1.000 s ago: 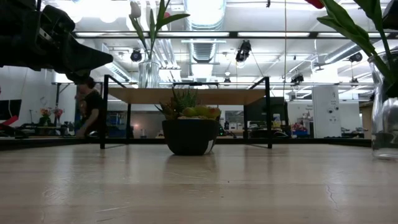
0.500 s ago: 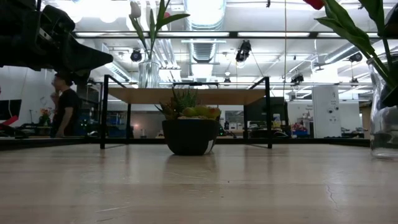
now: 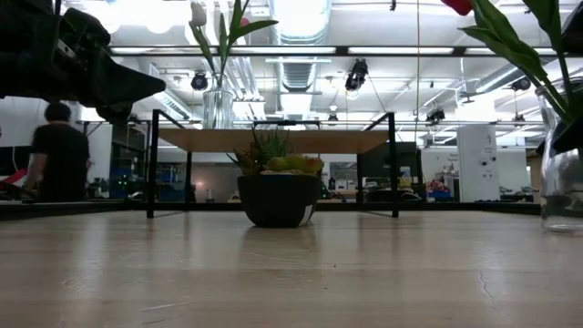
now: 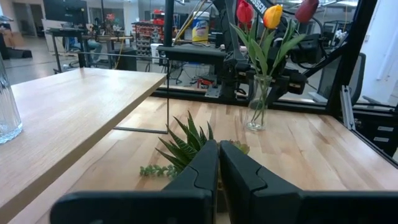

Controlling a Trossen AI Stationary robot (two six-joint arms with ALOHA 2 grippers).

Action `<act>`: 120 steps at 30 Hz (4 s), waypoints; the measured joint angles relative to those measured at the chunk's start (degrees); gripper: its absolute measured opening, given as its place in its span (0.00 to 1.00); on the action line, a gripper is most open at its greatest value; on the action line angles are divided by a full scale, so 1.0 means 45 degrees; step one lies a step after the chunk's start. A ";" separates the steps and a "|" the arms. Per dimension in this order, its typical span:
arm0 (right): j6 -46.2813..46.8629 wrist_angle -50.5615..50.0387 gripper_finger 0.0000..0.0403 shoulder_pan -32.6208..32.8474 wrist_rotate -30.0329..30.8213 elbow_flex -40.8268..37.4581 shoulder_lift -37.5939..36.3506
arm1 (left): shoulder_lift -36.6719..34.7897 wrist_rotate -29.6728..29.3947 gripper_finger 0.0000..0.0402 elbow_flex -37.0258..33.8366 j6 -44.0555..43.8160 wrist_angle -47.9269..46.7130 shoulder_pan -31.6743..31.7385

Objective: Pick and place flowers into a vace then onto a shelf
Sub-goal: Put the transparent vase with the flowers on the shelf

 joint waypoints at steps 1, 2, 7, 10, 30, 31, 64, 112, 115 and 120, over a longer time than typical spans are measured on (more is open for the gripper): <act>0.0001 0.0009 0.50 0.0000 0.0005 0.0000 0.0000 | 0.0000 0.0000 0.00 0.0000 -0.0003 0.0000 0.0000; 0.0005 0.0013 0.49 0.0000 0.0010 0.0000 0.0000 | 0.0000 0.0000 0.00 0.0000 -0.0003 0.0000 0.0003; 0.0005 0.0030 0.48 0.0000 0.0058 0.0000 0.0000 | -0.0005 0.0000 0.00 0.0000 -0.0003 0.0000 -0.0001; 0.0001 0.0069 0.48 -0.0005 0.0170 0.0000 0.0000 | -0.0005 0.0000 0.00 0.0000 -0.0008 0.0000 -0.0001; 0.0000 0.0353 0.44 -0.0005 0.0579 0.0000 0.0000 | -0.0005 0.0000 0.00 0.0000 -0.0008 0.0004 0.0003; 0.0000 0.0358 0.44 -0.0005 0.0633 0.0000 0.0000 | -0.0005 0.0000 0.00 0.0000 -0.0013 0.0005 -0.0001; -1.2885 0.4259 0.43 -0.5885 -0.1335 0.4277 -0.0275 | 0.0000 0.0000 0.00 0.0000 -0.0333 -0.0048 -0.0001; -1.7199 0.3310 0.43 -1.8405 -1.2772 1.1863 0.5790 | 0.0000 0.0000 0.00 -0.0010 -0.0338 -0.0301 0.0000; -1.7211 0.3333 0.43 -1.8420 -1.2839 1.1861 0.5835 | 0.0000 0.0000 0.00 -0.0011 -0.0338 -0.0333 0.0002; -1.7248 0.3238 0.45 -1.8423 -1.2857 1.1846 0.6028 | -0.0005 0.0000 0.00 -0.0005 -0.0338 -0.0436 0.0004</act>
